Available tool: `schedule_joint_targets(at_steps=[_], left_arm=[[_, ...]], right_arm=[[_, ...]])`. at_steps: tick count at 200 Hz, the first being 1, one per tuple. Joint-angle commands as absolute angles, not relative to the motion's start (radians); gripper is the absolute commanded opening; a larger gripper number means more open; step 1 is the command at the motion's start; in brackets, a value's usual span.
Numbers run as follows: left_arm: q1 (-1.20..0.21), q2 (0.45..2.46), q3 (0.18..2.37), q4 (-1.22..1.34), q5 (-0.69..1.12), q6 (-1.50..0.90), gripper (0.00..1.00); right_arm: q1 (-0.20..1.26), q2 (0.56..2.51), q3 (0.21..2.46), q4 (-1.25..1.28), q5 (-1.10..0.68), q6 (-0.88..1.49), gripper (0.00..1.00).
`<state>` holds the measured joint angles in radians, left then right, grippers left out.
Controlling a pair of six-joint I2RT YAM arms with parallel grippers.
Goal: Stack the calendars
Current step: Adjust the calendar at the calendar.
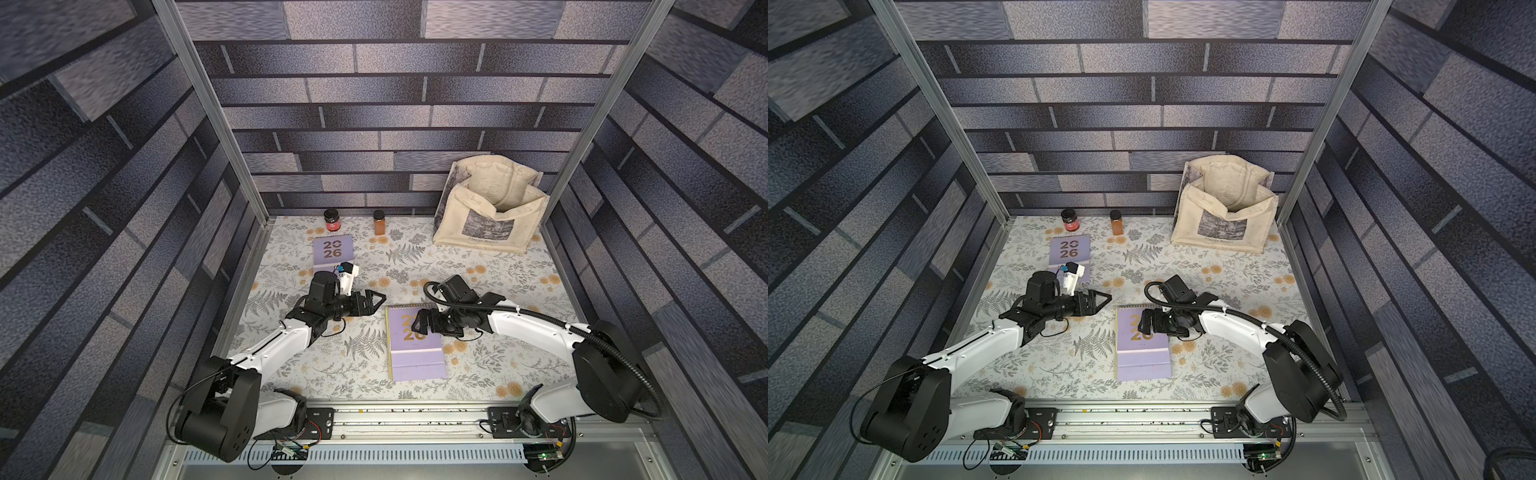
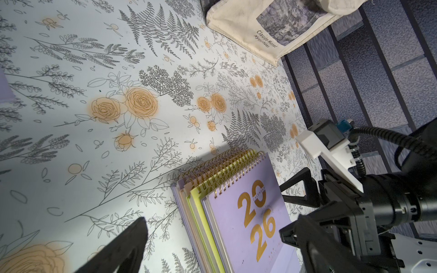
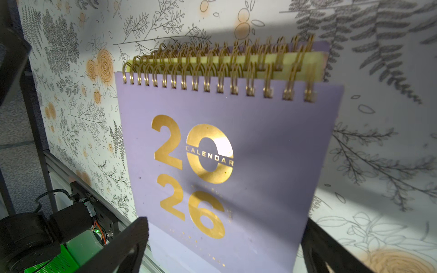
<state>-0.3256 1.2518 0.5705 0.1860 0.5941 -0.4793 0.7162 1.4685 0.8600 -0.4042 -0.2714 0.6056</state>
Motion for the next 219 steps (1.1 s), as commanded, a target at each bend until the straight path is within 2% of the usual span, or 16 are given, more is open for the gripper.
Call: schedule_joint_targets(at_steps=[1,100,180,219], left_arm=[[-0.319,1.256,0.560,0.185,0.602,-0.491,1.00],[-0.319,1.266,0.557,0.195,0.617,-0.496,1.00],[-0.320,1.256,0.551,0.195,0.621,-0.498,1.00],[-0.322,1.253,0.548,0.196,0.620,-0.498,1.00]], right_arm=[[0.731,1.481,0.890,-0.448,-0.248,0.617,1.00],[0.759,1.504,0.925,-0.475,-0.212,0.615,1.00],[0.755,1.546,1.007,-0.570,-0.112,0.575,1.00],[0.756,1.562,1.023,-0.561,-0.129,0.571,1.00]])
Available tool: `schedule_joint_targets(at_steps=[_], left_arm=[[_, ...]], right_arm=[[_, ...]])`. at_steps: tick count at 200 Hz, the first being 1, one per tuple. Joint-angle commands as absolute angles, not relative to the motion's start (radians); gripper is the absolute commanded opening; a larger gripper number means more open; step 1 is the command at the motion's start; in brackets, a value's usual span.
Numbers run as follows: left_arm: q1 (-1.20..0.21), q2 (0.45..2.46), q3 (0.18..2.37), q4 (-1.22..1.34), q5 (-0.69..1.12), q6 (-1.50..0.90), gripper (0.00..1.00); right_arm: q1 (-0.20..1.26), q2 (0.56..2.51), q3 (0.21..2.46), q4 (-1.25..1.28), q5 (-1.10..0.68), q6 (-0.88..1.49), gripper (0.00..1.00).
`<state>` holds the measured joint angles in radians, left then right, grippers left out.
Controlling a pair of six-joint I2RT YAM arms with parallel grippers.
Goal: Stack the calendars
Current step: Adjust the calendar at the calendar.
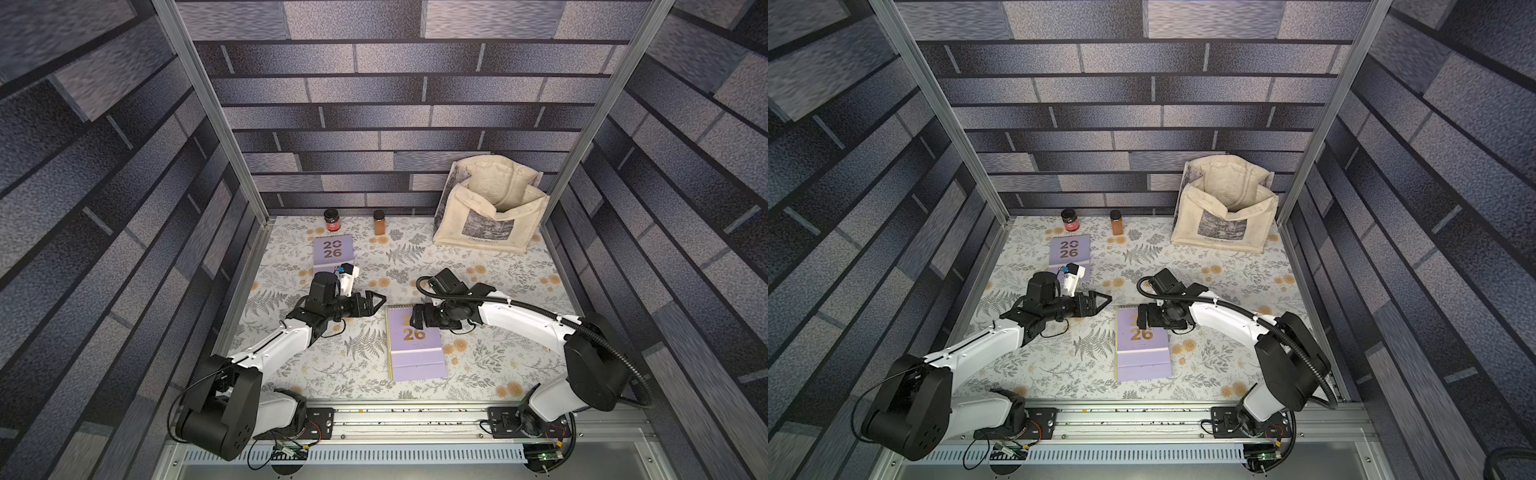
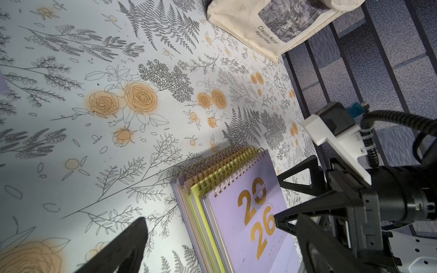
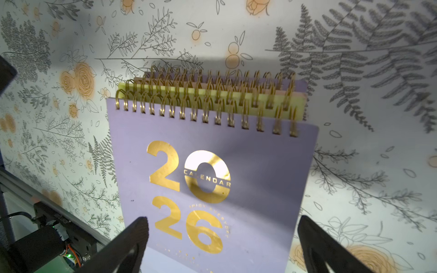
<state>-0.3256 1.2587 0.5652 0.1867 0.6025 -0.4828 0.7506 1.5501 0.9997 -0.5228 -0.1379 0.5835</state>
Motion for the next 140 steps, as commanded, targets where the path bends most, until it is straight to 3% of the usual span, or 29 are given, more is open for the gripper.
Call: schedule_joint_targets(at_steps=[1,140], left_arm=[[-0.321,1.253,0.548,0.196,0.621,-0.498,1.00],[-0.319,1.257,0.548,0.202,0.621,-0.500,1.00]], right_arm=[[0.755,1.563,1.023,-0.560,-0.131,0.571,1.00],[0.760,1.564,1.024,-0.564,-0.147,0.597,1.00]])
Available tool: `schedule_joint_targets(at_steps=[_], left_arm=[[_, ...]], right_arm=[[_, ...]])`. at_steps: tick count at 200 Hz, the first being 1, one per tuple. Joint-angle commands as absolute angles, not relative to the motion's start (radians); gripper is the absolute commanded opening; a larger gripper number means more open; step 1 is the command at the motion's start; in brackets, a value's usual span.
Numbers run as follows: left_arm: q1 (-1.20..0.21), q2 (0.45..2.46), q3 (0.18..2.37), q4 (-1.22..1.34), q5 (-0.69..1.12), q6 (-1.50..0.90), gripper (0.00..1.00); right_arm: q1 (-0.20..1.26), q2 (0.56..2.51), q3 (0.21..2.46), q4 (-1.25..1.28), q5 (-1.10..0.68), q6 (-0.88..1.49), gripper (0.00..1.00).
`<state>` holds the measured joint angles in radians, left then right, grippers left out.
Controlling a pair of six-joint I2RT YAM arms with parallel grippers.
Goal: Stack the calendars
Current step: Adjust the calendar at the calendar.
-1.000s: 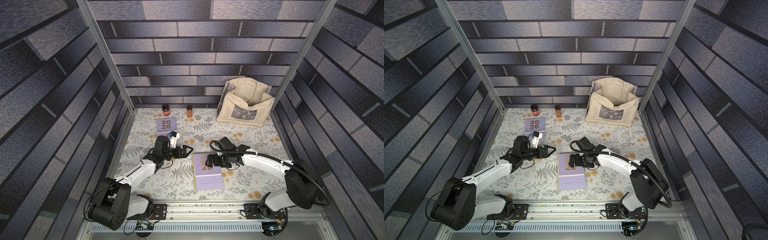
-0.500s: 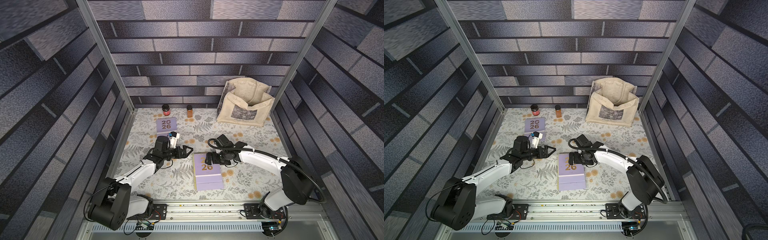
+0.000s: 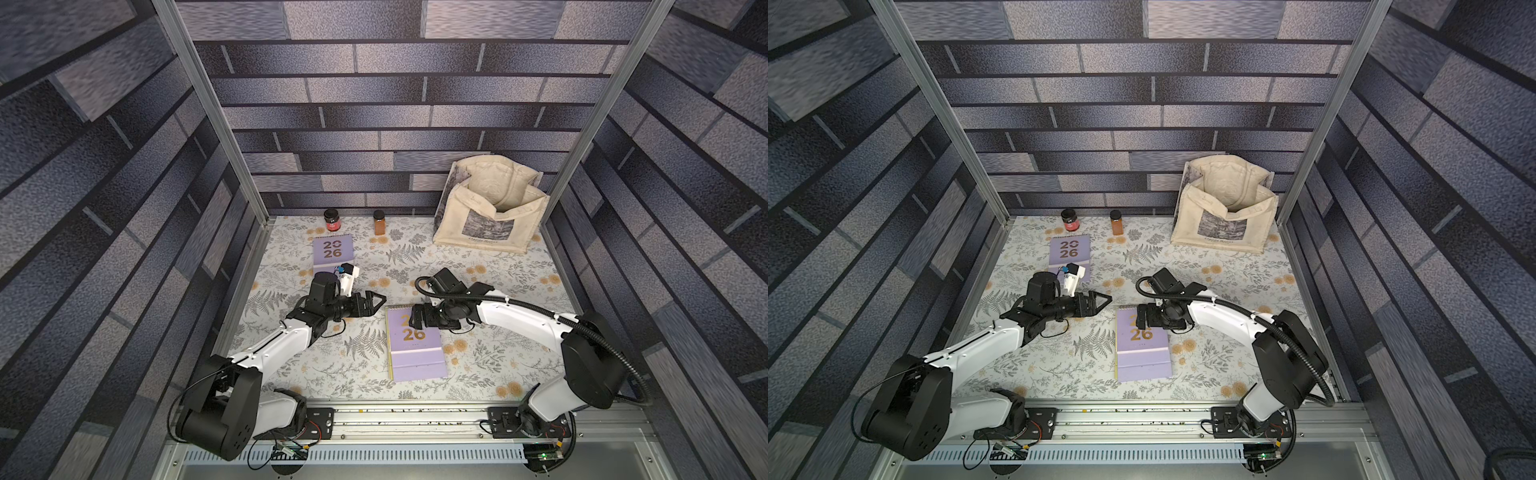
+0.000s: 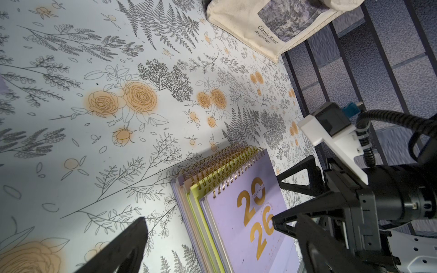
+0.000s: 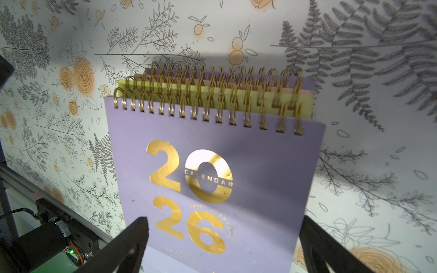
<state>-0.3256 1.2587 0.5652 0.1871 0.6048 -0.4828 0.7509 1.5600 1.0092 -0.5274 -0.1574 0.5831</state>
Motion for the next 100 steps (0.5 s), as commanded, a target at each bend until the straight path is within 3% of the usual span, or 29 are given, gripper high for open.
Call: schedule_joint_targets(at_steps=[1,100], left_arm=[[-0.319,1.257,0.548,0.202,0.621,-0.500,1.00],[-0.319,1.258,0.542,0.216,0.624,-0.501,1.00]], right_arm=[[0.760,1.563,1.023,-0.565,-0.146,0.598,1.00],[0.808,1.416,0.826,-0.548,-0.159,0.707,1.00]])
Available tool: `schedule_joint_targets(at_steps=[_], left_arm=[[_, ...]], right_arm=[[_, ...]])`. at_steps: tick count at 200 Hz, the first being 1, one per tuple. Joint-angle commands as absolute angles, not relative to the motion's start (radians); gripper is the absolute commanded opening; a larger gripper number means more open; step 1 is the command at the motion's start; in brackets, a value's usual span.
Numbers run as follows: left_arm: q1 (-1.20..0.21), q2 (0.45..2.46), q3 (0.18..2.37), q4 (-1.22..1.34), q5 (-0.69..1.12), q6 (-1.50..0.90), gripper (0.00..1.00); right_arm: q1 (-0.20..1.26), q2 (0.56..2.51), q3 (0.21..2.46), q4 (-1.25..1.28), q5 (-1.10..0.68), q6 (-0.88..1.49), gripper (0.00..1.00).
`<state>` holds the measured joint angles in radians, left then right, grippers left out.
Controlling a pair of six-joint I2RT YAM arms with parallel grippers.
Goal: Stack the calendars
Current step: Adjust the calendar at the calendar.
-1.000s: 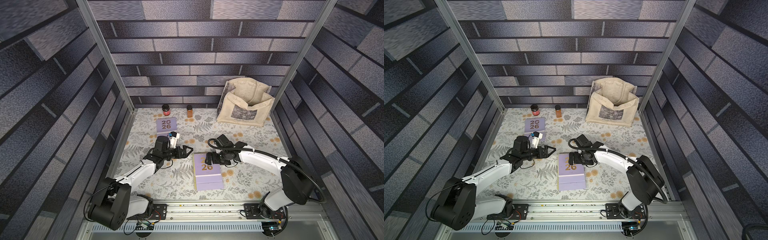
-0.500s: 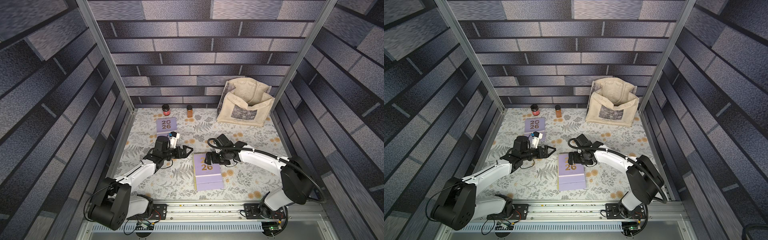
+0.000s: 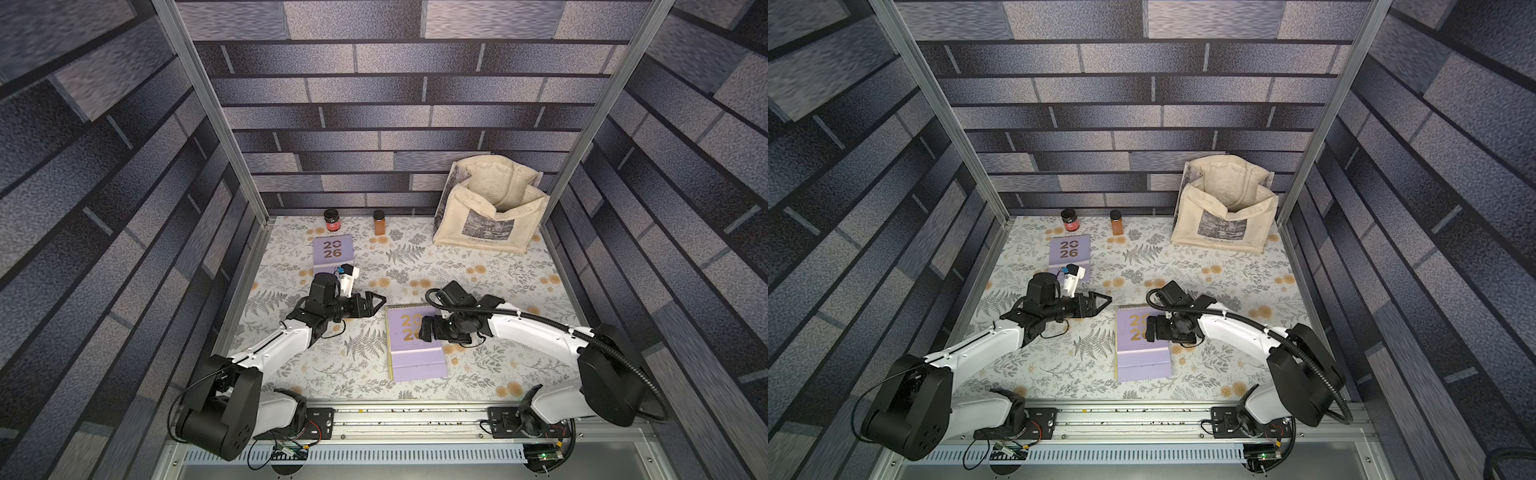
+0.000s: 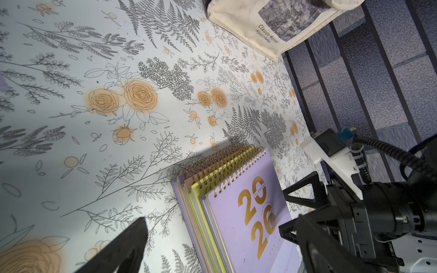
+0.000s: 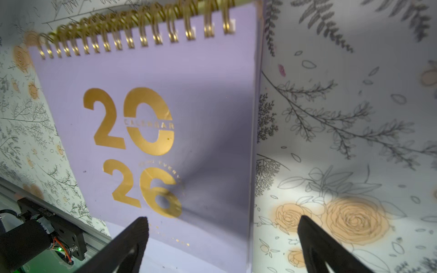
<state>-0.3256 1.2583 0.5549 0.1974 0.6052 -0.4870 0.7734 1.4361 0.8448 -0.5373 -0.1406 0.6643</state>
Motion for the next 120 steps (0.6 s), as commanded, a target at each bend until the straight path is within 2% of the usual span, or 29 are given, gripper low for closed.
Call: schedule_joint_targets(at_steps=[1,52,120], left_arm=[[-0.319,1.258,0.543,0.215,0.624,-0.501,1.00],[-0.319,1.251,0.543,0.212,0.620,-0.503,1.00],[-0.320,1.245,0.544,0.209,0.623,-0.499,1.00]], right_arm=[[0.810,1.417,0.827,-0.548,-0.159,0.707,1.00],[0.888,1.460,0.835,-0.509,-0.160,0.746,1.00],[0.922,1.486,0.867,-0.502,-0.147,0.774,1.00]])
